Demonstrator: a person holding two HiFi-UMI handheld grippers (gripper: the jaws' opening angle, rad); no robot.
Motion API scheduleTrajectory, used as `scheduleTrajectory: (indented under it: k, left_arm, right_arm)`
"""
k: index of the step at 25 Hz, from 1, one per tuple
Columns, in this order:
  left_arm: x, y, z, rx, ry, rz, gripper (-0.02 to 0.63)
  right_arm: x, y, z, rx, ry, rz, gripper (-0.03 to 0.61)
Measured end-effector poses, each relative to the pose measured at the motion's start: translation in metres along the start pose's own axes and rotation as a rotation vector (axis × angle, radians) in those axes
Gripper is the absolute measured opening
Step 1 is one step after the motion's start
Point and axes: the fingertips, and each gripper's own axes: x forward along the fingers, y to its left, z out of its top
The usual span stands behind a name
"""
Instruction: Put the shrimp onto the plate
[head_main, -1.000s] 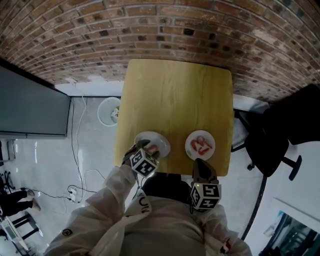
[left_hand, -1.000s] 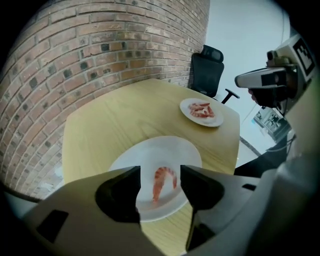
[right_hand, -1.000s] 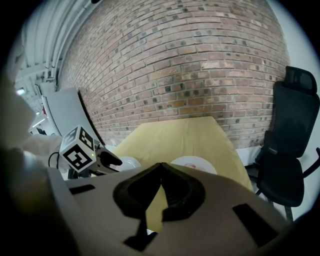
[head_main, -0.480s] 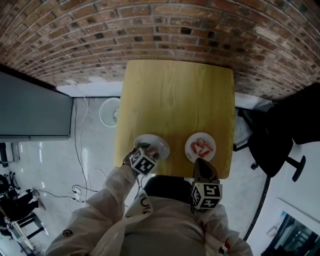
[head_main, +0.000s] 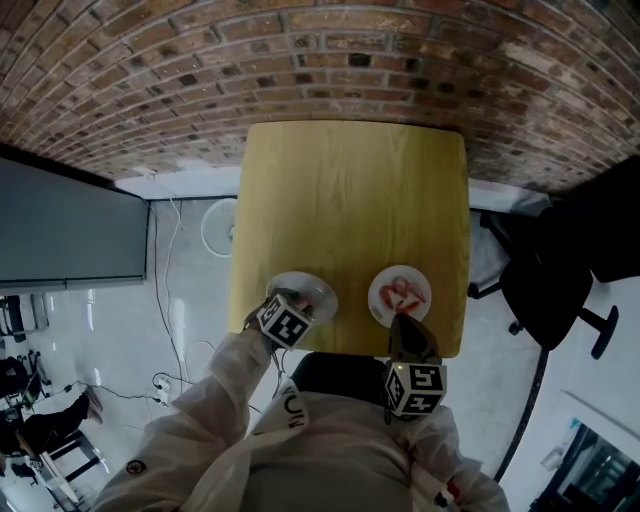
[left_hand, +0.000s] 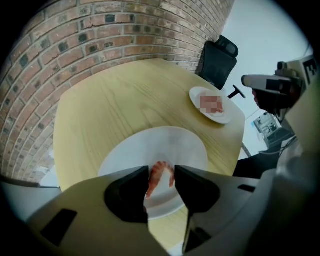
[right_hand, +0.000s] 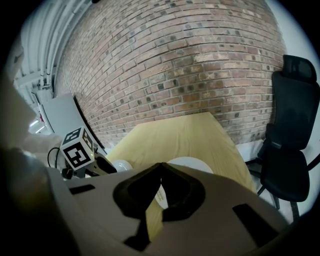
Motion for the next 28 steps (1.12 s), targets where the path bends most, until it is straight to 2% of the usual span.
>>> scheduleTrajectory:
  k: [14, 28]
  left_arm:
    - [-0.002, -0.001, 0.001, 0.009, 0.012, -0.004, 0.161]
    - [-0.022, -0.02, 0.022, 0.07, -0.052, 0.008, 0.161]
  right_arm:
    - [-0.002, -0.006, 0.001, 0.011, -0.001, 0.001, 0.023]
    - [-0.018, -0.015, -0.005, 0.036, -0.03, -0.033, 0.023]
